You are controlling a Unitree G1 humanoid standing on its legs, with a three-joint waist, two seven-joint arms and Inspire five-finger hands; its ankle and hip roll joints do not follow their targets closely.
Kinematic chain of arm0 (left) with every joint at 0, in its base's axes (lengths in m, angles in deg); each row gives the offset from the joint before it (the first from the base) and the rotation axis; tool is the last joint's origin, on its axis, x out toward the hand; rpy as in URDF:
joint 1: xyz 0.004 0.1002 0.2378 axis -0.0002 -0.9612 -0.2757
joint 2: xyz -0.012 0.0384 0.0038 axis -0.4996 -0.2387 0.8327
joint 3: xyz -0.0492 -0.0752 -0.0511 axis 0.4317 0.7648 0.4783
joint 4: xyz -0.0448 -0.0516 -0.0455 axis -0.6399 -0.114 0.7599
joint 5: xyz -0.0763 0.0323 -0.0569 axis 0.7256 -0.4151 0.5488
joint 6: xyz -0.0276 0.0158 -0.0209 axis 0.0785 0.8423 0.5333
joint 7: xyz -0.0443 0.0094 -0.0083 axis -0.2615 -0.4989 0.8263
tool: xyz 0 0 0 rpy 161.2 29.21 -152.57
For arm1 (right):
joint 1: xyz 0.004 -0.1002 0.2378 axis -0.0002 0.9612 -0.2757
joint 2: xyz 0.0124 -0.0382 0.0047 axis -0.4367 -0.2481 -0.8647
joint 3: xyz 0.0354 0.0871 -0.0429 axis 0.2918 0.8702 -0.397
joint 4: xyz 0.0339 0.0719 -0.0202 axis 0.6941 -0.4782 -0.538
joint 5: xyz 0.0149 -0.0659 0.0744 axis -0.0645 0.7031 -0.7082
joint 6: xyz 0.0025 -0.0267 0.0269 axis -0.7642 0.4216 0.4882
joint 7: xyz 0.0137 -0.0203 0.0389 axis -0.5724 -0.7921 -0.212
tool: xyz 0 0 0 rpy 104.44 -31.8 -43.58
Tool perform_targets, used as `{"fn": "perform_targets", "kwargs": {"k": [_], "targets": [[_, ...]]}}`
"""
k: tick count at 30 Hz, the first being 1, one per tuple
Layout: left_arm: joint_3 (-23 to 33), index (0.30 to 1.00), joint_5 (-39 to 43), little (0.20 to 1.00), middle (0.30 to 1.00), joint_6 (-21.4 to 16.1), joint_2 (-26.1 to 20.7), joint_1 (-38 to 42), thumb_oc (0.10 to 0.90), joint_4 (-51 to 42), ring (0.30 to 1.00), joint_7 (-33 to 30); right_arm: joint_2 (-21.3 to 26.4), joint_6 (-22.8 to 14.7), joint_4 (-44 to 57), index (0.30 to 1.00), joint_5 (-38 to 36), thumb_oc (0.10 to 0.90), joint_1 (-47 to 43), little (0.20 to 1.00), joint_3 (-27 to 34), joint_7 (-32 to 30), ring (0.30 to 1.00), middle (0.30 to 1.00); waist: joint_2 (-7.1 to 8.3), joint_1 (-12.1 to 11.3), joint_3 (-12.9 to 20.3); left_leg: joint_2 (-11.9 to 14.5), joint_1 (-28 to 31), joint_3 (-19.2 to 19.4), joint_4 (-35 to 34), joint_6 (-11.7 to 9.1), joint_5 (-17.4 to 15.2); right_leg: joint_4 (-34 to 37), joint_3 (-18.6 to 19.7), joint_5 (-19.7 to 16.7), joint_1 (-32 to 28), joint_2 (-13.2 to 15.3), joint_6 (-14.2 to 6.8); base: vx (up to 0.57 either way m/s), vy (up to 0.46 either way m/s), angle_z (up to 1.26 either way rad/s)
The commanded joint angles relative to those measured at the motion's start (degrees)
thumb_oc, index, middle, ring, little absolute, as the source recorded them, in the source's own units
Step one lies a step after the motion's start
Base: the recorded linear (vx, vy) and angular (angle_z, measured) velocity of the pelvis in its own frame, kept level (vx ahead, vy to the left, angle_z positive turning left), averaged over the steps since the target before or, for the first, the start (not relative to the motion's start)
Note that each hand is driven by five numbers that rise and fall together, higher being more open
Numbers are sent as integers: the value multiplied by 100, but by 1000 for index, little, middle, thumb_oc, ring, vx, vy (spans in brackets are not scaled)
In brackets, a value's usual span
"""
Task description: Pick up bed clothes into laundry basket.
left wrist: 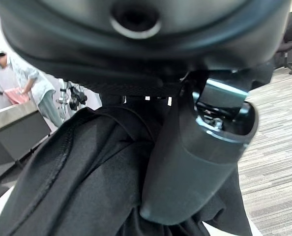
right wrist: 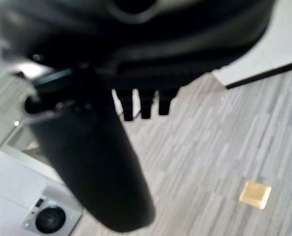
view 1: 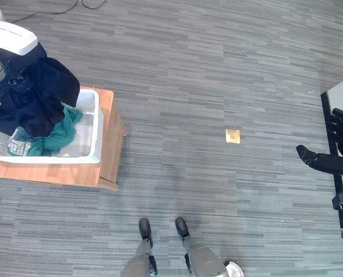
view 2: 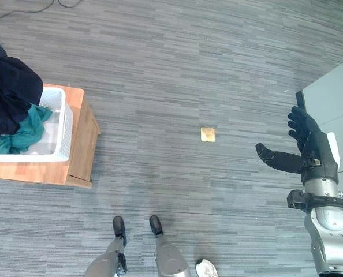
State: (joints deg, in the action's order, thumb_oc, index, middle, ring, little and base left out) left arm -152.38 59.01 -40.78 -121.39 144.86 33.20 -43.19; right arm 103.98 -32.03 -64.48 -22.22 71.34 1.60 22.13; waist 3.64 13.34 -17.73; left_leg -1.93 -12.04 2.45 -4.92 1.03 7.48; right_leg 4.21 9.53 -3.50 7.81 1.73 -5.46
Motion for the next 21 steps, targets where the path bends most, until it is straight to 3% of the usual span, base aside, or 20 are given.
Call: {"fn": "perform_targets", "kwargs": {"k": [1,10,21], "targets": [[693,300,-98,300,300,345,-104,794,400,702,300,-420,330,-686,300,900,-112,800,-216,900,1051,-319,900,900,-72,-150,387,109,263,-270,-8,-256,-567,75,213,-169,361,-39,-618,31,13,-1],[729,300,-32,300,300,321,-258,701,400,803,300,-391,286,-712,408,900,7,800,-164,900,1020,-370,900,900,37,-198,289,119,159,-352,-8,-258,-579,79,167,-162,446,-50,-613,18,8,2],[2361,300,262,300,300,344,-20,-874,400,1534,300,-387,202,-807,764,900,141,800,-31,900,1076,-448,900,900,372,-105,238,251,52,-345,-8,-306,-595,79,254,-186,605,-190,-599,0,-1,-1]]}}
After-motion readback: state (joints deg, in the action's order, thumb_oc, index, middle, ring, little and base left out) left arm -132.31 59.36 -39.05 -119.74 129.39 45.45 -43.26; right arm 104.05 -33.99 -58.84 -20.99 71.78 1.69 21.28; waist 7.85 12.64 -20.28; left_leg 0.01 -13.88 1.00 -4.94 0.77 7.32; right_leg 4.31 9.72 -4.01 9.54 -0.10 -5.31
